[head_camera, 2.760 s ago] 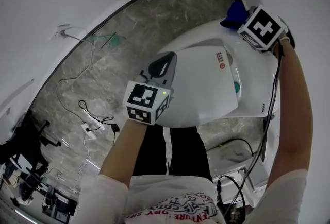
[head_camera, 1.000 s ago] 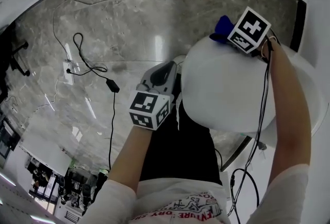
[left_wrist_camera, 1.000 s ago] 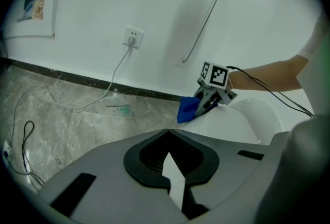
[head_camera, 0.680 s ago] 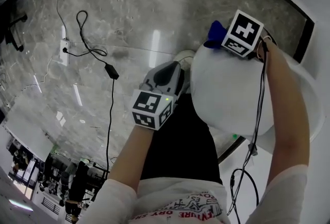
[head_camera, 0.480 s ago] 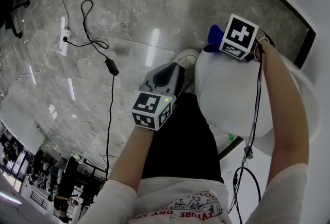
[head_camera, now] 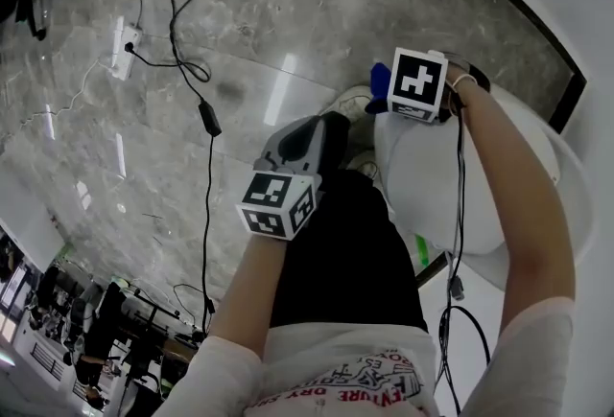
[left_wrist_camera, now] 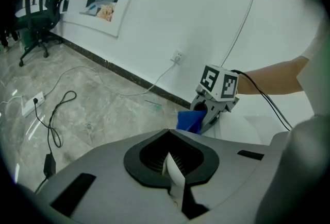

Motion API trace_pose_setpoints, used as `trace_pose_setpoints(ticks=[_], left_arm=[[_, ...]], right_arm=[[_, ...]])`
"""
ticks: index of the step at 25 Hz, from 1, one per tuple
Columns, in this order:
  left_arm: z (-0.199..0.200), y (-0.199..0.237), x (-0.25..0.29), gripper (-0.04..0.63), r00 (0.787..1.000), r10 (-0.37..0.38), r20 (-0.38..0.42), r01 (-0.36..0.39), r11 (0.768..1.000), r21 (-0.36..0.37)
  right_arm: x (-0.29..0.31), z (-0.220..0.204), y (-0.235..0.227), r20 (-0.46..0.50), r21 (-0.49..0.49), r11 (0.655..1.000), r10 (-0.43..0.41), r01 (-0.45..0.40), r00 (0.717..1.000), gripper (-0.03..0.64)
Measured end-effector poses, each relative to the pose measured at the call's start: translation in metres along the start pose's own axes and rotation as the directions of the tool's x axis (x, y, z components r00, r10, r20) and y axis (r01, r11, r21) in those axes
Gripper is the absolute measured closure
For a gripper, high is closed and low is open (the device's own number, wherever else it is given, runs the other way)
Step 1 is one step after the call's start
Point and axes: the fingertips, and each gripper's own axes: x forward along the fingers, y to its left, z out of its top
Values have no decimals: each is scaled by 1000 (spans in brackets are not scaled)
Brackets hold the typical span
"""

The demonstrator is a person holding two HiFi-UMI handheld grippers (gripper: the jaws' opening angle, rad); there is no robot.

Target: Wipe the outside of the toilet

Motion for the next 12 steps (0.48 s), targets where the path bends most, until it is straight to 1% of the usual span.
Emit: trace_pose_setpoints(ticks=[1,3,6,9,12], left_arm=[[1,-1,-1,589,1000,6,5,-6,1000,-1],[6,-4,-3,589,1000,16,17,-16,1000,-5],[22,-16,0,589,1000,15,24,-15,1000,15],[46,-40,10,589,1000,-22,8,21,997,80],[73,-72,24,589,997,-72,-30,76,983,166]], right_arm=[[-2,3,2,15,0,1000,-7,7,1000,545],[-13,10,3,80,24,999,-26,24,996,545],[-41,17,-3,214,109,992,-86,63,973,545],[-79,3,-14,320,235,966,-186,112,929,545],[-118,-25,-21,414,378,916,-294,132,861,545]])
